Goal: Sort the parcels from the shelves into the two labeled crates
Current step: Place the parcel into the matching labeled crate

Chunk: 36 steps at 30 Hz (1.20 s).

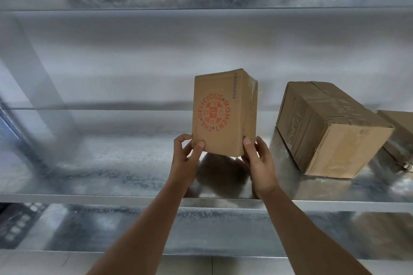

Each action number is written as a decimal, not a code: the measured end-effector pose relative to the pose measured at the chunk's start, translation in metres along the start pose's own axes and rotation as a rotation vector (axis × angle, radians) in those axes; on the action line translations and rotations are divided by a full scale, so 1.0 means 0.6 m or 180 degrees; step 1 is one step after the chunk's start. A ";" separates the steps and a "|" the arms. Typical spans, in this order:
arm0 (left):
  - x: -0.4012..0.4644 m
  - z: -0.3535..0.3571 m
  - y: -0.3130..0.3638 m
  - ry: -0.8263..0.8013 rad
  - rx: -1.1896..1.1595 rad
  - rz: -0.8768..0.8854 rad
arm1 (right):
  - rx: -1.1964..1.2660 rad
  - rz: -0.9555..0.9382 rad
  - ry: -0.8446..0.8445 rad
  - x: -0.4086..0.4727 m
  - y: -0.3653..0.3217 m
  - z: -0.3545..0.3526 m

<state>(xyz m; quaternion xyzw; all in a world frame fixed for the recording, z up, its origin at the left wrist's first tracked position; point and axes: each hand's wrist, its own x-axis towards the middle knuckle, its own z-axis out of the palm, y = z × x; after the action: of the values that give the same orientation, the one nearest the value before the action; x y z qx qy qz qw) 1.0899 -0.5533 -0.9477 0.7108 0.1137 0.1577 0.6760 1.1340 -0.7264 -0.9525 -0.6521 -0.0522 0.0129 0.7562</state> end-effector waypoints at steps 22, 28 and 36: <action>0.016 0.008 -0.023 -0.0429 0.1095 0.0054 | -0.0156 -0.0266 -0.0026 0.004 0.007 -0.004; 0.016 0.008 -0.024 -0.0465 0.1024 0.0051 | -0.0171 -0.0246 -0.0042 0.003 0.005 -0.002; 0.010 0.003 -0.018 -0.0438 0.0805 0.0165 | 0.0000 -0.0130 0.0068 0.002 -0.002 0.000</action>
<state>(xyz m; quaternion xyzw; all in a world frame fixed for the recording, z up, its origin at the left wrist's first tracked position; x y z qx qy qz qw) 1.0964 -0.5520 -0.9579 0.8021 0.0677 0.1104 0.5830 1.1354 -0.7267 -0.9512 -0.6510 -0.0574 -0.0095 0.7569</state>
